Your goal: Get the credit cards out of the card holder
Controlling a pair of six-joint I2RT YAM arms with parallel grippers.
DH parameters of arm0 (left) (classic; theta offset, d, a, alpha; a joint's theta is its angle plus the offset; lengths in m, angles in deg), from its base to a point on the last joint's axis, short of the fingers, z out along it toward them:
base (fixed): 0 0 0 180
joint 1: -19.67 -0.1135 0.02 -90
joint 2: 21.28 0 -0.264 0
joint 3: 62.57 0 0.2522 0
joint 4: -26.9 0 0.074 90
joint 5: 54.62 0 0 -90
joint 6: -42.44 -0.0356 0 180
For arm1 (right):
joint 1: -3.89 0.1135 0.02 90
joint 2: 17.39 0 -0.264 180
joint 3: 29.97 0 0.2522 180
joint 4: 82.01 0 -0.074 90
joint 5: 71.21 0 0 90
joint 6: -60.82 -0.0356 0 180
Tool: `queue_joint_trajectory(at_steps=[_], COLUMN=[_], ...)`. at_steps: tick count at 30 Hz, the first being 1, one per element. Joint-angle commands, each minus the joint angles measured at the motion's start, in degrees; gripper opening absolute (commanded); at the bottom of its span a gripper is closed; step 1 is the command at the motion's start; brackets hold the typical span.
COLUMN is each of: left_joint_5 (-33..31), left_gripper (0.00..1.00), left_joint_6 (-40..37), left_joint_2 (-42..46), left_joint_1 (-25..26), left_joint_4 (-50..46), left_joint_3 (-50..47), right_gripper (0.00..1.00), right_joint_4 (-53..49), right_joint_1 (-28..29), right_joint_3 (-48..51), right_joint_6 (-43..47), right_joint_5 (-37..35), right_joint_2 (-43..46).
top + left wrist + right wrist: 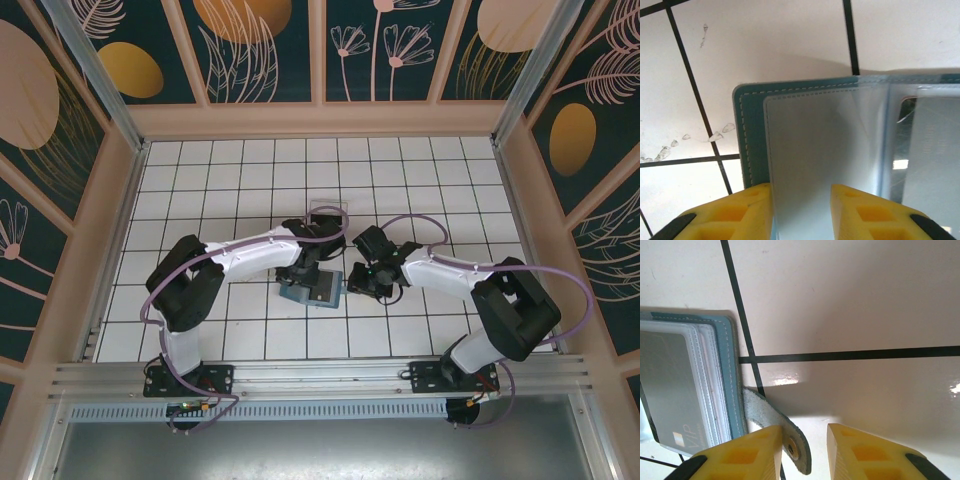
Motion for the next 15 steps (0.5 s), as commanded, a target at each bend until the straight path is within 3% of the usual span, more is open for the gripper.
queue_joint_trajectory(at_steps=[1,15], left_joint_5=[-1.34,5.99], left_gripper=[0.35,0.31], left_joint_6=[-1.56,-3.57], left_joint_2=[2.47,7.25], left_joint_1=[0.16,-3.72], left_joint_4=[-1.16,8.80], left_joint_3=[-2.14,-10.99], right_gripper=[0.29,0.16], right_joint_4=[-0.43,-1.36], right_joint_1=[-0.45,-0.89], right_joint_3=[0.20,-1.05], right_joint_6=[0.06,0.77], right_joint_5=[-1.15,-2.84], right_joint_2=[0.57,-0.05])
